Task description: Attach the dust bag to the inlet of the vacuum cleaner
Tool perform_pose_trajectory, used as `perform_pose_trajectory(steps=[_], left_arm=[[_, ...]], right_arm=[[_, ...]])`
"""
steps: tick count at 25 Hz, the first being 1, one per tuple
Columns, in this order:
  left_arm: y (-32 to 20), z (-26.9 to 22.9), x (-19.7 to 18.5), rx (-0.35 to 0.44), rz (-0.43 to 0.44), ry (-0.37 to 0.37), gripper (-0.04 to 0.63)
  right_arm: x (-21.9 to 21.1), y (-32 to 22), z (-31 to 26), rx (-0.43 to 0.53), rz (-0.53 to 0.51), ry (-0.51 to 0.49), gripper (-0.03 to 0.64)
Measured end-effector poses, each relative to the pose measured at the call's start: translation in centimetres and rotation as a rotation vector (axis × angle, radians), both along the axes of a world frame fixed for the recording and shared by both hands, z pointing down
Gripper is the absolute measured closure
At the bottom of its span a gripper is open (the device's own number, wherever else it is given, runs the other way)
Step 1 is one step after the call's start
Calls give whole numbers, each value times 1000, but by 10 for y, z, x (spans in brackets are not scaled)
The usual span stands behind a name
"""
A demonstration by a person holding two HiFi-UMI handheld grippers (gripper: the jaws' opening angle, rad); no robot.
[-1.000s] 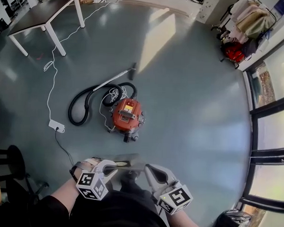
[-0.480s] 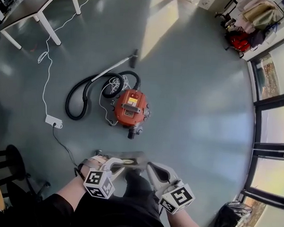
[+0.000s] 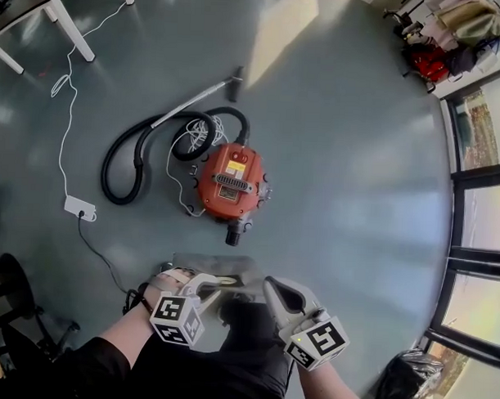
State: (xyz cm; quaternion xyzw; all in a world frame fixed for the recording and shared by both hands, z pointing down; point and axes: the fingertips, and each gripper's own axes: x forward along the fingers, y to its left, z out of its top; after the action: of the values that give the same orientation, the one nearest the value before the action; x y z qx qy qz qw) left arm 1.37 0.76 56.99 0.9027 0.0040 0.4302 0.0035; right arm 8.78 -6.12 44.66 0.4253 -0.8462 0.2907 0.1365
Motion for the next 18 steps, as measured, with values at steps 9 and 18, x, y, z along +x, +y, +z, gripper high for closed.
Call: perform_pose_trajectory(steps=[9, 18], left_arm=[[-13, 69, 11, -27, 18, 5, 554], [-22, 142, 27, -16, 50, 20, 554]], right_arm=[[6, -22, 70, 1, -19, 16, 624], [19, -45, 140, 49, -10, 18, 623]])
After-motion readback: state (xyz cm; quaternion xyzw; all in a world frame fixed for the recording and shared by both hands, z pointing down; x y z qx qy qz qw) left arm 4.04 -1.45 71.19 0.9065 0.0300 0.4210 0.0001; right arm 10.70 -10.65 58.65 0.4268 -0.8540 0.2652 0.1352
